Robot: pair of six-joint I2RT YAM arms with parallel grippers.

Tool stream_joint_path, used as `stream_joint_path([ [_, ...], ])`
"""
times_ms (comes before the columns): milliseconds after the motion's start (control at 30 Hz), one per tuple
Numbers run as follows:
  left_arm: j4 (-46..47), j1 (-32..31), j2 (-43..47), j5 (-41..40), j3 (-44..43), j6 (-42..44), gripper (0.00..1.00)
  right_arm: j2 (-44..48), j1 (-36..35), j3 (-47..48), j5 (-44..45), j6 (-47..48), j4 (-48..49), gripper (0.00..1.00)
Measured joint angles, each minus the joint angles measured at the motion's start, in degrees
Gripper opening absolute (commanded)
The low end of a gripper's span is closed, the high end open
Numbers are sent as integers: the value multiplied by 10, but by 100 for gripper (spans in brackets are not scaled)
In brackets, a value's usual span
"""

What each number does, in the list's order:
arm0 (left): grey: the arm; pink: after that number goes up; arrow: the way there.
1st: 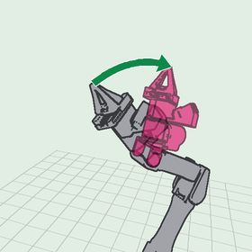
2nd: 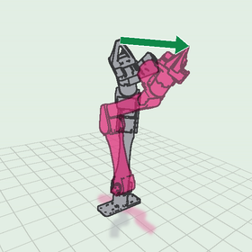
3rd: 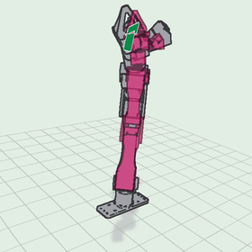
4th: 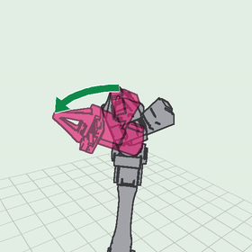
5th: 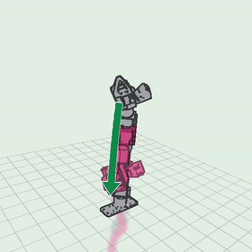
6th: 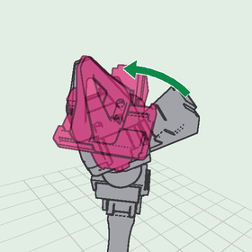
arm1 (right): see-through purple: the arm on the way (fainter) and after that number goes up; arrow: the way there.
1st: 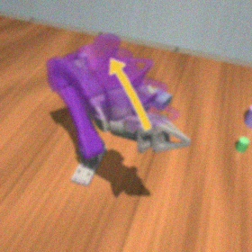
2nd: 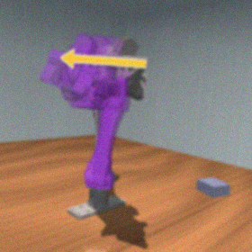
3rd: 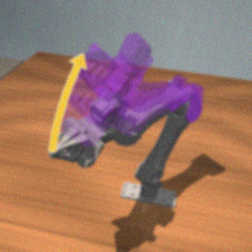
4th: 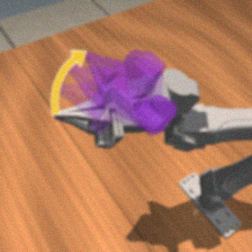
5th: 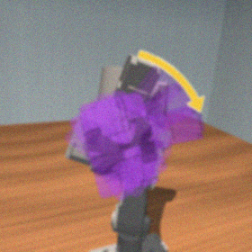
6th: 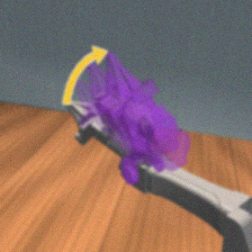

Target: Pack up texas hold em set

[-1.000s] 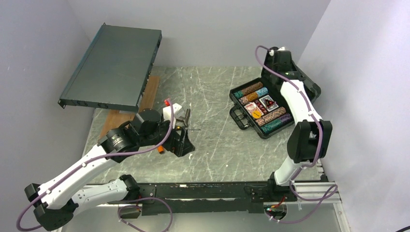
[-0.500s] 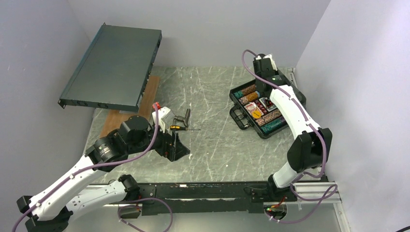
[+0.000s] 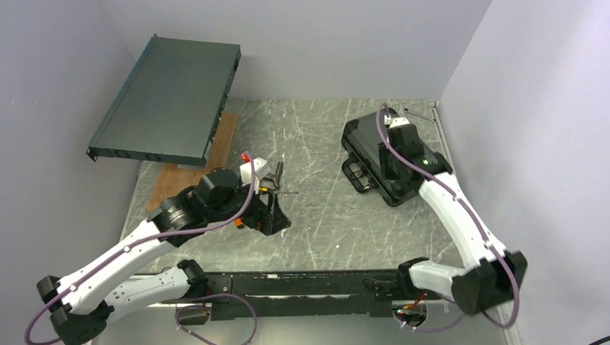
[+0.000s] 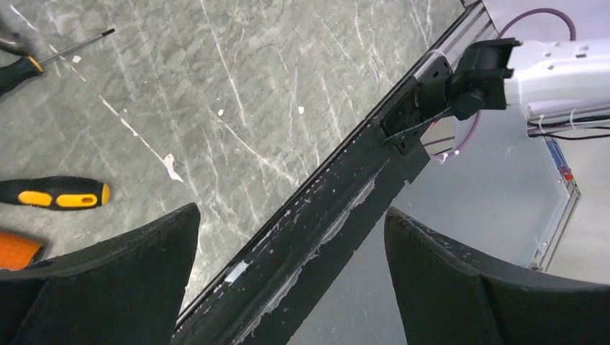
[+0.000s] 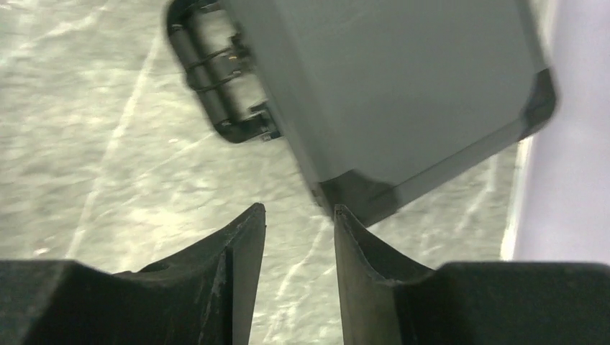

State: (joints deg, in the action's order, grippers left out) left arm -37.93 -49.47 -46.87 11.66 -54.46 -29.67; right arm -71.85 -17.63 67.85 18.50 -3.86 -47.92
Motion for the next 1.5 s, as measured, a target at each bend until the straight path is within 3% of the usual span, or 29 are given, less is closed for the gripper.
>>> stream_joint_path([
  [100,27,0,-43,6,0,-3,99,78,3,-56,-68,-48,26,48],
  [233,66,0,-112,18,0,-14,98,100,23,-106,-135,-105,80,47],
  [467,132,0,-249,54,-21,-41,88,23,166,-176,-338,-219,266,23],
  [633,183,0,-359,90,-66,-66,82,-54,178,-176,-402,-255,373,14],
  [867,243,8,-503,132,-161,-109,73,-74,191,-205,-344,-281,444,14],
  [1267,343,60,-711,165,-289,-213,55,-52,195,-350,-325,-365,668,16],
  [1500,380,59,-781,153,-333,-259,49,-40,195,-377,-311,-374,708,16],
])
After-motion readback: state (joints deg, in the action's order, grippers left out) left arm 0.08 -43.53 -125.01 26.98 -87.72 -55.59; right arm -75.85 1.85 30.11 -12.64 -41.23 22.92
